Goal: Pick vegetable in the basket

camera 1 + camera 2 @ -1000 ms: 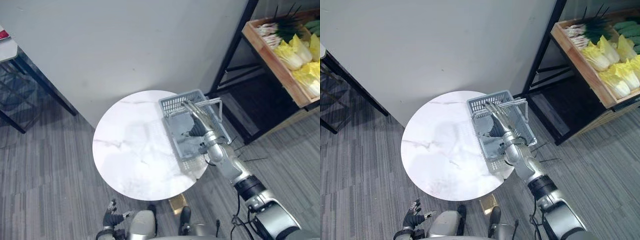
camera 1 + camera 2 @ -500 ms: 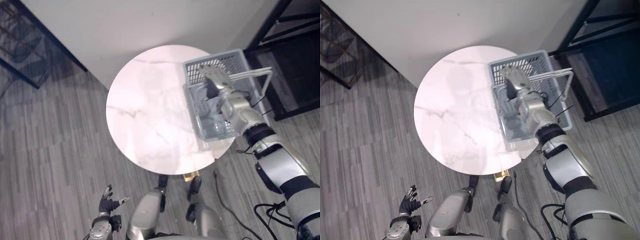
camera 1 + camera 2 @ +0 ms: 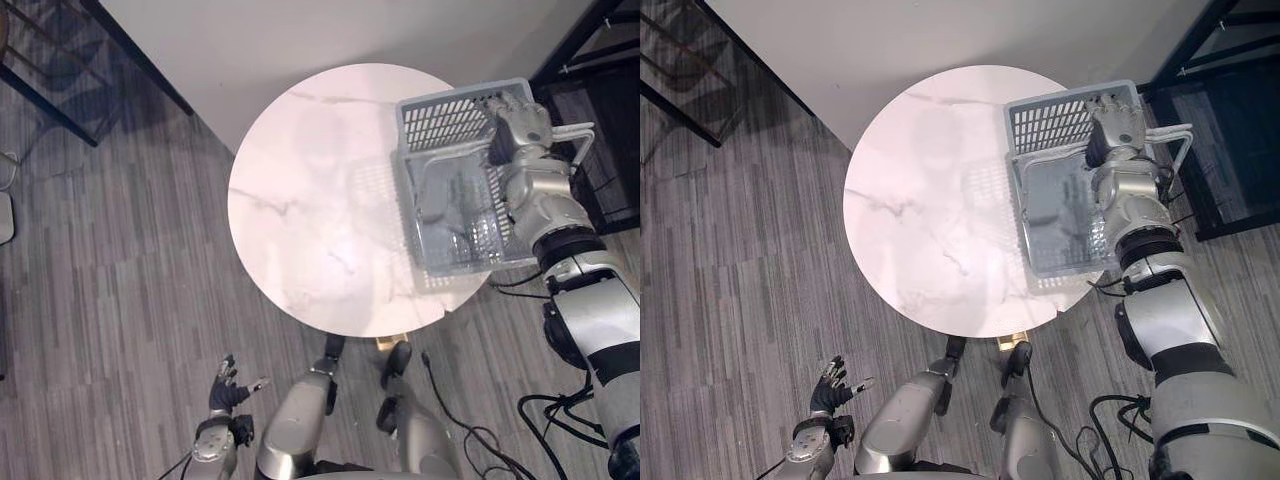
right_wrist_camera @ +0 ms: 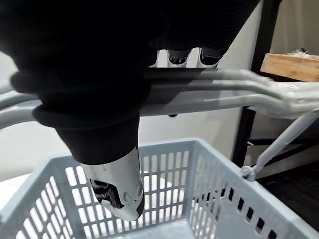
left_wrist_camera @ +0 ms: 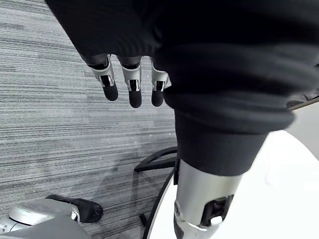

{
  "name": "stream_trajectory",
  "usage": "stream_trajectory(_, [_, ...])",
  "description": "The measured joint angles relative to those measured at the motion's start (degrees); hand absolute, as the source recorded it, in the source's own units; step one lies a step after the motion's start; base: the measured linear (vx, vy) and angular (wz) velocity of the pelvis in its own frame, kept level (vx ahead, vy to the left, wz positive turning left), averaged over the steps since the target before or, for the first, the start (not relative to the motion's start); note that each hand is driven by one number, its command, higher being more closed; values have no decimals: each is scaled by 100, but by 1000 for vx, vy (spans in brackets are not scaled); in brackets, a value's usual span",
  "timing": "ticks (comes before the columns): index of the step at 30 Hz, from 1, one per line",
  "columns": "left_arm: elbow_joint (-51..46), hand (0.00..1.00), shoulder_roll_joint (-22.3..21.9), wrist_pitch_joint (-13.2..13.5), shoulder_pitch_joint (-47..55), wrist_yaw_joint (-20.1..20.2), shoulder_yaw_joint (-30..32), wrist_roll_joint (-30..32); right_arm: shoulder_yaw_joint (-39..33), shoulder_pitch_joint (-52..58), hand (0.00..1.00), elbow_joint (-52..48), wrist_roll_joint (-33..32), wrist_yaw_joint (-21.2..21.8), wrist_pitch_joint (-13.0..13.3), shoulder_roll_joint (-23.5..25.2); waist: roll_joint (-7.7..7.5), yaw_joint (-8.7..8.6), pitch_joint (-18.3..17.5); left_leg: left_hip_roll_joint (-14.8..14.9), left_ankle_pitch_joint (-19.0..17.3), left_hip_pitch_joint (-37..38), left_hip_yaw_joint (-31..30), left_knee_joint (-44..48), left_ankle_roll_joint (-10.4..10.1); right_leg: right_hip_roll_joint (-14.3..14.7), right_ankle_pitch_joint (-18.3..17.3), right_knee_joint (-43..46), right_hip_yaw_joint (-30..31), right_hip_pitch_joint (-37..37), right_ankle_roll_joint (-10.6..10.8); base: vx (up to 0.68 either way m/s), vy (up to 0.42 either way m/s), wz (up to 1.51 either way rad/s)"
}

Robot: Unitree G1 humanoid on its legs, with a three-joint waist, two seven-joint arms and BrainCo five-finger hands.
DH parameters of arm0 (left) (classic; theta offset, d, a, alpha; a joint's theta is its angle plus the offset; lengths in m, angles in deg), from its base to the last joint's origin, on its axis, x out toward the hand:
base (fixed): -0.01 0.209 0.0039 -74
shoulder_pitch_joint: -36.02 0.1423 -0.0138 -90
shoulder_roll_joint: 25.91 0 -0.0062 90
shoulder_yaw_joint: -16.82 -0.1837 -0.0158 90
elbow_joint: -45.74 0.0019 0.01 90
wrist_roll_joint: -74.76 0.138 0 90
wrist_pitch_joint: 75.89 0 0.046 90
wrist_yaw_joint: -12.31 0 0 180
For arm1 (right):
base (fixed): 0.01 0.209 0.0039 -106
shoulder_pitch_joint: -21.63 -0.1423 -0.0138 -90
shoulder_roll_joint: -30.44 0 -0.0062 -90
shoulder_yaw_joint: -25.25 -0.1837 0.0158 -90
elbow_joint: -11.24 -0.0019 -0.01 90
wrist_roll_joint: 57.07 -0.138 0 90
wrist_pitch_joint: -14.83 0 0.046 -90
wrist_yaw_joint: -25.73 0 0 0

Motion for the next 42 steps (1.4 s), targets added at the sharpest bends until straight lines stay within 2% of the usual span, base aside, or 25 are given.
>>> stream_trajectory(6, [-7, 0, -19, -5, 0, 1, -6, 1, -123, 225, 100, -385, -313, 13, 27, 1, 3, -81, 1, 5, -3, 36, 85, 5, 3, -1, 35, -3, 94, 0, 5, -10, 13, -8])
stream_trajectory(12, [-46, 0, -110, -72, 16, 4, 1, 2, -621, 1182, 100, -1799, -856, 2, 21, 49, 4, -119, 0, 21, -43, 268, 186, -5, 41, 10, 41, -2, 238, 179, 6, 6, 12, -9])
stream_trajectory(14, [-59, 0, -132, -95, 18, 8, 22, 5, -989, 1848, 100, -2518, -1087, -13, 27, 110, -2, -260, -9, 18, -46, 393, 192, -35, 38, 7, 41, -2, 284, 288, 7, 0, 23, -5])
stream_trajectory(17, [-58, 0, -194, -137, 34, 20, 44, 16, -1268, 2567, 100, -3054, -1474, -8, 63, 424, -12, -400, -15, 16, -44, 606, 311, -127, 38, 3, 63, -2, 417, 398, 47, -12, 33, -21])
stream_trajectory(19, [-72, 0, -204, -192, 35, 118, 76, 98, -1382, 3246, 100, -3469, -1868, 14, 167, 665, -75, -420, -96, 29, -45, 718, 439, -190, 38, 14, 83, -3, 568, 421, 90, -25, 27, -32])
stream_trajectory(21, [-94, 0, -202, -243, 53, 138, 81, 132, -1535, 3832, 100, -3761, -2236, 95, 260, 899, -135, -548, -259, 36, -46, 750, 468, -209, 37, 25, 80, -3, 607, 430, 99, -8, 7, -17])
stream_trajectory(23, [-288, 0, -209, -289, 205, 233, 204, 166, -1745, 4472, 100, -4079, -2777, 259, 301, 1152, -248, -594, -423, 61, -101, 933, 579, -222, 11, 49, 62, -3, 722, 564, 126, 18, -1, -28])
stream_trajectory(25, [-444, 0, -202, -320, 405, 251, 342, 226, -1899, 5070, 100, -4362, -3112, 325, 357, 1309, -345, -612, -671, 89, -195, 1064, 719, -219, -19, 76, 34, 1, 867, 628, 163, 23, 6, -39])
stream_trajectory(27, [-570, 0, -197, -336, 656, 265, 519, 239, -2063, 5736, 100, -4522, -3583, 555, 424, 1380, -451, -737, -964, 96, -278, 1181, 843, -215, -10, 85, -5, 9, 1010, 686, 217, 32, 16, -33])
stream_trajectory(31, [-683, 0, -197, -386, 803, 358, 531, 271, -2320, 6565, 100, -4815, -4404, 932, 488, 1410, -486, -902, -1207, 94, -376, 1359, 1052, -209, 14, 85, -22, 17, 1229, 771, 241, 15, 34, -30])
stream_trajectory(34, [-807, 0, -198, -444, 883, 397, 539, 275, -2461, 6947, 100, -4961, -4888, 1191, 544, 1616, -490, -1040, -1312, 92, -457, 1475, 1194, -162, 24, 87, -35, 63, 1374, 822, 262, 1, 37, -27])
stream_trajectory(37, [-893, 0, -198, -448, 898, 428, 550, 278, -2508, 7069, 100, -4961, -5242, 1277, 661, 1915, -492, -1034, -1308, 115, -568, 1480, 1414, 12, 57, 90, -67, 297, 1601, 703, 309, -23, 38, -35])
stream_trajectory(40, [-1138, 0, -198, -448, 878, 459, 561, 278, -2747, 7079, 100, -5010, -5333, 1239, 717, 2350, -526, -1034, -1284, 87, -695, 1086, 1524, 533, 171, 62, -128, 791, 1726, 272, 405, -84, 36, -21])
stream_trajectory(41, [-1186, 0, -213, -444, 843, 456, 584, 279, -2799, 7100, 100, -5012, -5381, 1226, 736, 2434, -493, -1006, -1280, 200, -666, 923, 1539, 620, 274, 66, -180, 916, 1799, 173, 497, -112, 30, -9])
stream_trajectory(42, [-1192, 0, -215, -438, 823, 453, 615, 280, -2805, 7083, 100, -5011, -5404, 1220, 739, 2463, -456, -1015, -1232, 213, -666, 886, 1543, 619, 307, 65, -415, 1428, 1760, 51, 465, -107, 21, 13])
